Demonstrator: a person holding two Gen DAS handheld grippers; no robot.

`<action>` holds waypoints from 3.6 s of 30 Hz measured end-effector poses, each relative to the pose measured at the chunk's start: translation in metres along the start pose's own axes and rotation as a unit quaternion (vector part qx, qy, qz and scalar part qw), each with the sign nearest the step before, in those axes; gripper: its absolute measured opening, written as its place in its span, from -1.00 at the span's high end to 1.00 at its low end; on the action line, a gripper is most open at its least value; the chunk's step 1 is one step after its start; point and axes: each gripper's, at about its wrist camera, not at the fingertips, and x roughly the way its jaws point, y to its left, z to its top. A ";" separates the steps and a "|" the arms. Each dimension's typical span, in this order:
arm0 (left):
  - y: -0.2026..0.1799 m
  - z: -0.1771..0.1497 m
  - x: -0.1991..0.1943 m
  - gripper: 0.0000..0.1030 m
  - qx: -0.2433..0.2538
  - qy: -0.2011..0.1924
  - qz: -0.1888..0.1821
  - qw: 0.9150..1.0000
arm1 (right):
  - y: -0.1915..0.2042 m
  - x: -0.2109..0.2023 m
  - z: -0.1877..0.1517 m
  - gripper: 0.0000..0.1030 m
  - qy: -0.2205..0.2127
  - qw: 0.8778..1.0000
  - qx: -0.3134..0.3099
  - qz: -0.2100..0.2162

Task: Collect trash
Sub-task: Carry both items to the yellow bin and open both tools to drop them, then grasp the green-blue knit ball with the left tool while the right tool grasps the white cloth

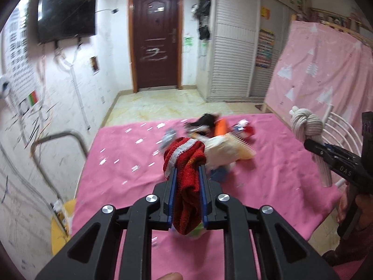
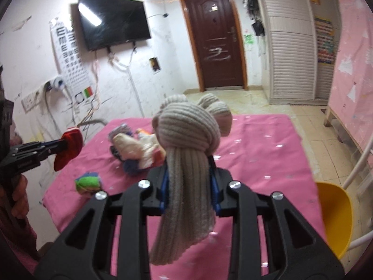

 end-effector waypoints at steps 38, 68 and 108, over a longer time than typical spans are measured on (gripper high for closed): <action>-0.369 0.060 0.149 0.65 0.149 0.137 -0.248 0.947 | -0.238 -0.087 -0.039 0.02 -0.027 0.965 0.160 -0.206; -0.227 0.069 0.068 0.47 0.098 0.057 -0.166 0.980 | -0.118 -0.028 0.004 -0.07 -0.007 0.991 0.059 -0.121; 0.035 -0.036 0.065 0.03 -0.039 0.110 -0.043 0.992 | 0.119 0.104 0.023 -0.27 0.086 0.987 -0.133 0.010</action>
